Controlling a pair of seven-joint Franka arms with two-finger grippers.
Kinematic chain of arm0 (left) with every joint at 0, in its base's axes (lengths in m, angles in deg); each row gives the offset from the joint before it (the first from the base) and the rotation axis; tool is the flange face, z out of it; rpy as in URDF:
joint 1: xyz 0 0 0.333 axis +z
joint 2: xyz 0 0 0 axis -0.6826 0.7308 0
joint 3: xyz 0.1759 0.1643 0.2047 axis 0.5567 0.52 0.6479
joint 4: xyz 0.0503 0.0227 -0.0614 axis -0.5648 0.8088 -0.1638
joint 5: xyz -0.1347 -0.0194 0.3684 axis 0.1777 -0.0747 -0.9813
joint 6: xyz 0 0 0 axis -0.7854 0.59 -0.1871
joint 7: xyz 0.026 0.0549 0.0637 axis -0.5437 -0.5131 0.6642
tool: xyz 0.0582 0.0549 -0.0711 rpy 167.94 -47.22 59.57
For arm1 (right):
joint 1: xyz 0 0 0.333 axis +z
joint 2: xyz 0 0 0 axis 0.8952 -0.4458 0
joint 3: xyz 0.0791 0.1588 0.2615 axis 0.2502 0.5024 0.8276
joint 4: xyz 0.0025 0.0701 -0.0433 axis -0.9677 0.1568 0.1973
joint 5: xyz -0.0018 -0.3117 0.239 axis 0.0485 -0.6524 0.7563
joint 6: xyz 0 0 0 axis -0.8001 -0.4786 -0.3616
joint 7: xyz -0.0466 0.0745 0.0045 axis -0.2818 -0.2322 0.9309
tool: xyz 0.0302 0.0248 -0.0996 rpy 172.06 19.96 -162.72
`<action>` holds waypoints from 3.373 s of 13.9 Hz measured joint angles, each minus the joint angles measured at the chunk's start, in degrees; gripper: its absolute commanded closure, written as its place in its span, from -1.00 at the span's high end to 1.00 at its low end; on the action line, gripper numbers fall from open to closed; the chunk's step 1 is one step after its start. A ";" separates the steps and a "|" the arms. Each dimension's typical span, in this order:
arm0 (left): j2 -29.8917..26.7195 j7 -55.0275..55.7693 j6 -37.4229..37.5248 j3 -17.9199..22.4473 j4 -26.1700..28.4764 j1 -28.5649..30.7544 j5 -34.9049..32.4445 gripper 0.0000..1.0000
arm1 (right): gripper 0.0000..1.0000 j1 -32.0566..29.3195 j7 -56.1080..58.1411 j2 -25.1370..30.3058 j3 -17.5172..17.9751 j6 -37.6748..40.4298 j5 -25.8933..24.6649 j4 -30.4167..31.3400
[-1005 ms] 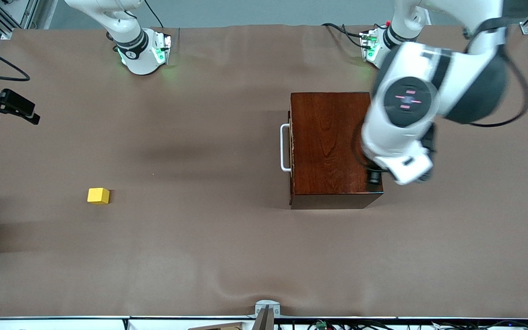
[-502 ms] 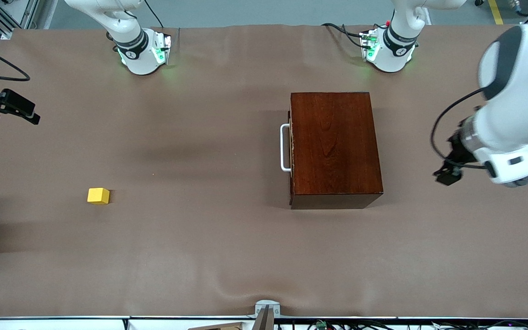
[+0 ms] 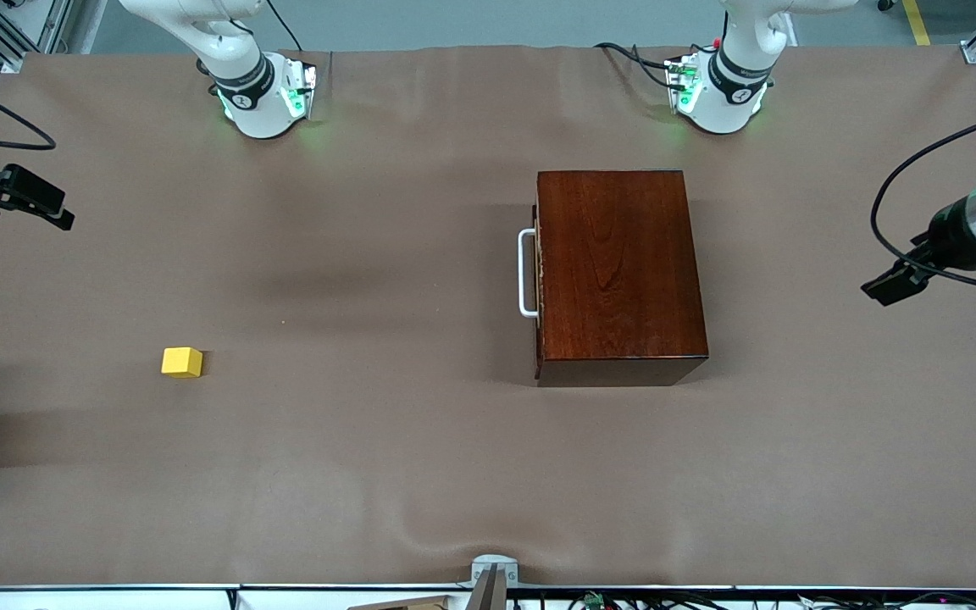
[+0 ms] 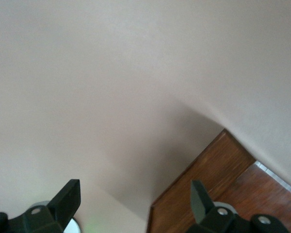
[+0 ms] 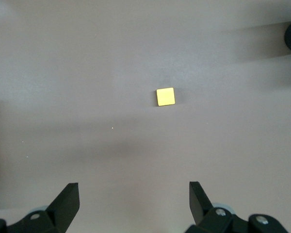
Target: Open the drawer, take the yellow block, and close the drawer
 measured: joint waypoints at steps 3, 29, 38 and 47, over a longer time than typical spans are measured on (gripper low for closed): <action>-1.62 -10.68 -0.04 -0.36 1.75 -0.02 0.12 1.00 | 1.00 0.00 0.00 0.00 0.00 0.00 0.00 0.00; -8.25 -36.58 -0.55 -3.06 3.57 3.13 0.69 1.00 | 1.00 0.01 0.00 0.00 0.05 -0.45 0.00 0.00; -8.25 -36.58 1.77 -3.34 3.36 3.07 0.69 1.00 | 1.00 0.07 0.00 -0.04 0.12 -0.45 0.00 0.10; -7.90 -36.58 3.04 -3.44 3.06 3.06 0.78 1.00 | 1.00 0.16 0.00 -0.04 0.17 -0.58 0.00 0.30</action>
